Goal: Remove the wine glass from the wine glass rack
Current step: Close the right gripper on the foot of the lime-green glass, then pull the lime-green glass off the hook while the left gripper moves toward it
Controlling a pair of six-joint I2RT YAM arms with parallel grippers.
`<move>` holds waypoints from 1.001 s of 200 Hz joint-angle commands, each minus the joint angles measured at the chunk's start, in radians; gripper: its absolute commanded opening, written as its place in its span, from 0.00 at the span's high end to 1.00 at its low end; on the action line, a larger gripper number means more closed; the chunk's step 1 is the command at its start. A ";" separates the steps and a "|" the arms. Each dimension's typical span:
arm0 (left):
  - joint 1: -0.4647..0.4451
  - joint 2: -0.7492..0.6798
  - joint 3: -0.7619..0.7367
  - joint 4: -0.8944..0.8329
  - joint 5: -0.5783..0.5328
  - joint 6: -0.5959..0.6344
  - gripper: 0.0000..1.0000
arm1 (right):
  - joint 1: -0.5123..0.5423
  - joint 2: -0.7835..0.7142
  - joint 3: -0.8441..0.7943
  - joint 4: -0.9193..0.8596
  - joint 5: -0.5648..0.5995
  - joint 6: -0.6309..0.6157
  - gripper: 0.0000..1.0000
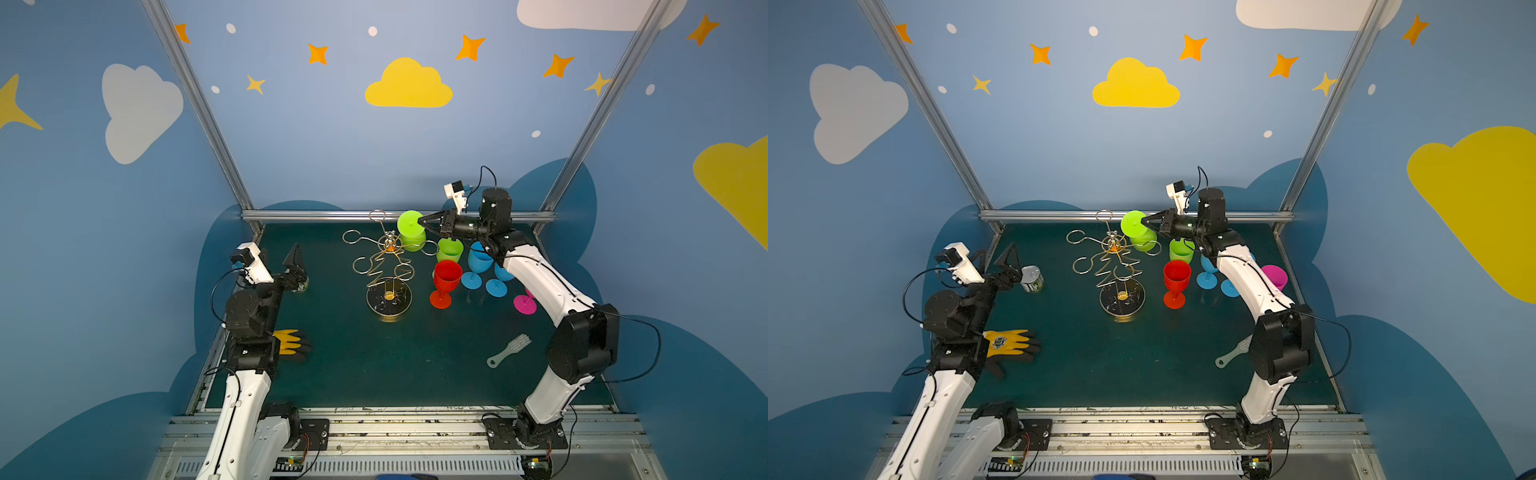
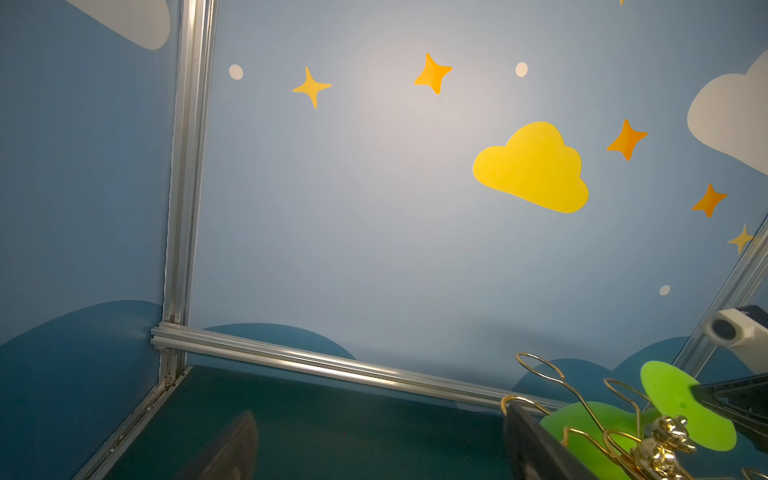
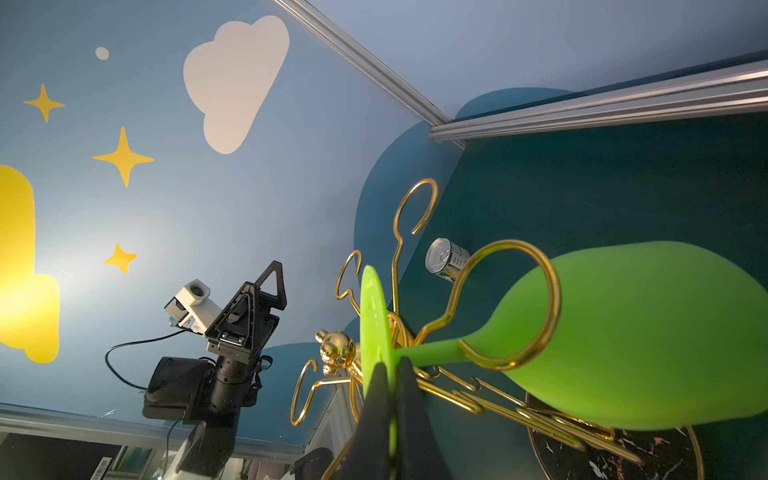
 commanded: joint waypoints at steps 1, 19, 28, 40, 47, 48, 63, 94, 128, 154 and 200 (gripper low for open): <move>0.003 -0.012 -0.012 0.023 0.002 -0.003 0.09 | 0.002 -0.052 -0.023 0.011 -0.020 -0.007 1.00; 0.004 -0.012 -0.012 0.024 0.001 -0.004 0.09 | 0.002 -0.060 -0.031 0.008 -0.022 -0.007 1.00; 0.004 -0.012 -0.012 0.024 0.001 -0.004 0.09 | 0.002 -0.066 -0.037 0.005 -0.017 -0.009 1.00; 0.003 -0.013 -0.014 0.023 0.000 -0.004 0.09 | 0.000 -0.072 -0.044 -0.002 -0.015 -0.013 1.00; 0.003 -0.014 -0.014 0.024 0.000 -0.004 0.09 | -0.001 -0.076 -0.048 -0.004 -0.011 -0.017 1.00; 0.003 -0.015 -0.014 0.023 0.000 -0.003 0.09 | -0.001 -0.077 -0.049 -0.004 -0.011 -0.018 1.00; 0.003 -0.015 -0.014 0.024 0.000 -0.005 0.09 | -0.003 -0.086 -0.057 -0.009 -0.004 -0.025 1.00; 0.003 -0.014 -0.014 0.023 -0.002 -0.005 0.09 | -0.013 -0.098 -0.068 -0.016 0.007 -0.027 1.00; 0.004 -0.016 -0.014 0.022 -0.003 -0.005 0.08 | -0.031 -0.112 -0.090 -0.015 0.015 -0.027 1.00; 0.004 -0.018 -0.015 0.022 -0.006 -0.005 0.08 | -0.047 -0.130 -0.108 -0.009 0.022 -0.029 1.00; 0.004 -0.026 -0.012 0.027 0.009 -0.011 0.09 | -0.113 -0.203 -0.146 -0.008 0.033 -0.041 1.00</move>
